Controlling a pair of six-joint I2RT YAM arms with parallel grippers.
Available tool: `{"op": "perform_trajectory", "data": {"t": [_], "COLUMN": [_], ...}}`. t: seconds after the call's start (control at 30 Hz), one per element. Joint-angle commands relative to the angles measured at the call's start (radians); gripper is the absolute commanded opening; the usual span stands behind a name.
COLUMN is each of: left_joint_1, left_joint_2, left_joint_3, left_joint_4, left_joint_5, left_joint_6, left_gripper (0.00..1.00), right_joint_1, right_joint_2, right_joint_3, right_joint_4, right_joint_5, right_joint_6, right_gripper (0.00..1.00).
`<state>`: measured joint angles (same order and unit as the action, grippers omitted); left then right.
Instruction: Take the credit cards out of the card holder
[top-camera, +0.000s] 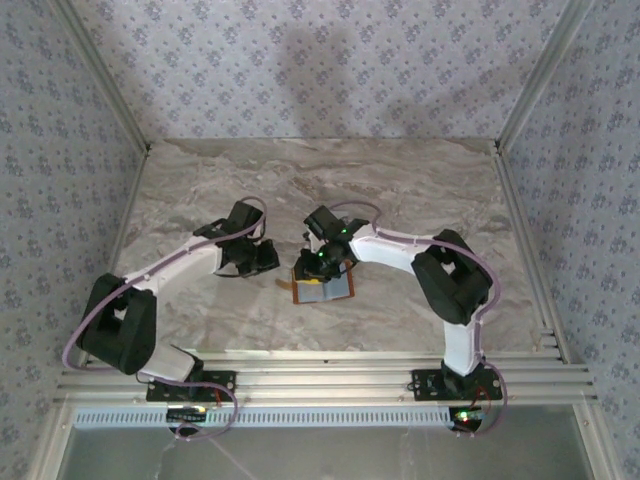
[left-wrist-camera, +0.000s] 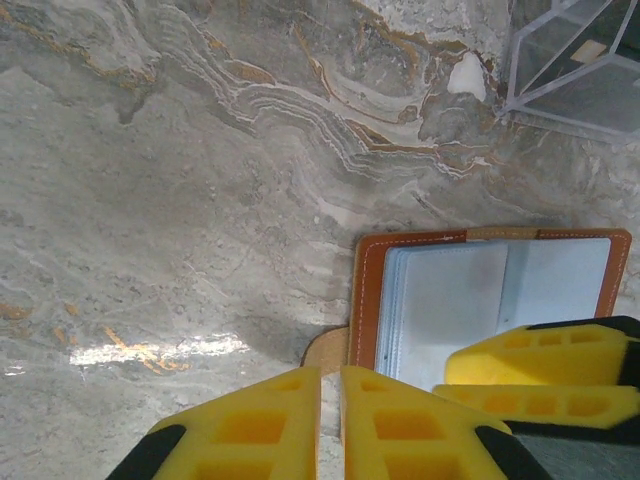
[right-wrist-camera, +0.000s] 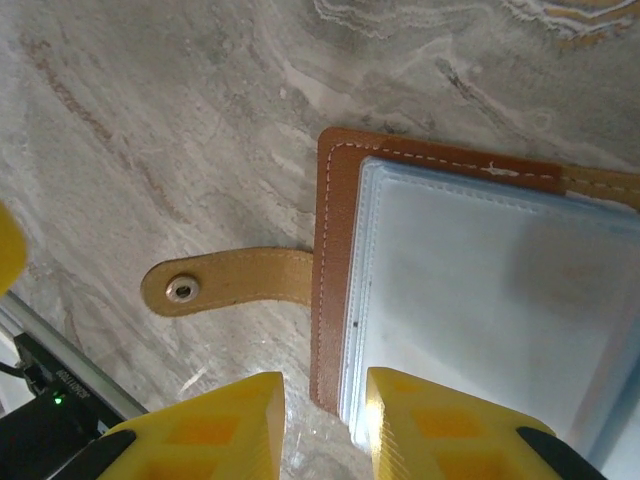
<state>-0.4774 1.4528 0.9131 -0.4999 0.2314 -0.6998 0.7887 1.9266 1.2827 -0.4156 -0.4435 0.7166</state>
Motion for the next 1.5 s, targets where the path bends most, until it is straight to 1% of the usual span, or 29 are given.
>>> {"op": "perform_trajectory", "data": {"t": [0.0, 0.23, 0.5, 0.87, 1.07, 1.23, 1.43, 1.47], "left_joint_1": [0.007, 0.007, -0.001, -0.087, -0.131, -0.155, -0.163, -0.163], "left_joint_2": [-0.028, -0.018, 0.009, 0.100, 0.159, 0.189, 0.207, 0.207], "left_joint_3": [-0.008, -0.001, 0.010, 0.063, 0.096, 0.120, 0.132, 0.133], "left_joint_4": [-0.015, -0.011, 0.005, 0.028, 0.041, 0.044, 0.043, 0.042], "left_joint_5": [-0.004, 0.011, 0.040, 0.039, 0.043, 0.043, 0.043, 0.043], "left_joint_6": [0.005, 0.010, 0.010, -0.018, -0.033, -0.043, -0.048, -0.048], "left_gripper": [0.15, 0.14, 0.15, 0.15, 0.12, 0.12, 0.12, 0.12], "right_joint_1": [0.009, 0.012, 0.014, 0.015, 0.013, 0.012, 0.011, 0.012], "right_joint_2": [0.035, 0.068, 0.068, 0.009, -0.011, -0.023, -0.031, -0.031], "right_joint_3": [0.038, 0.044, 0.049, 0.046, 0.039, 0.035, 0.033, 0.034], "right_joint_4": [-0.025, -0.045, -0.159, -0.253, -0.286, -0.324, -0.376, -0.384], "right_joint_5": [-0.014, 0.001, 0.093, 0.191, 0.235, 0.291, 0.371, 0.379], "right_joint_6": [0.009, -0.002, -0.041, -0.067, -0.078, -0.079, -0.079, -0.108], "right_gripper": [0.30, 0.31, 0.32, 0.33, 0.33, 0.33, 0.34, 0.34]}}
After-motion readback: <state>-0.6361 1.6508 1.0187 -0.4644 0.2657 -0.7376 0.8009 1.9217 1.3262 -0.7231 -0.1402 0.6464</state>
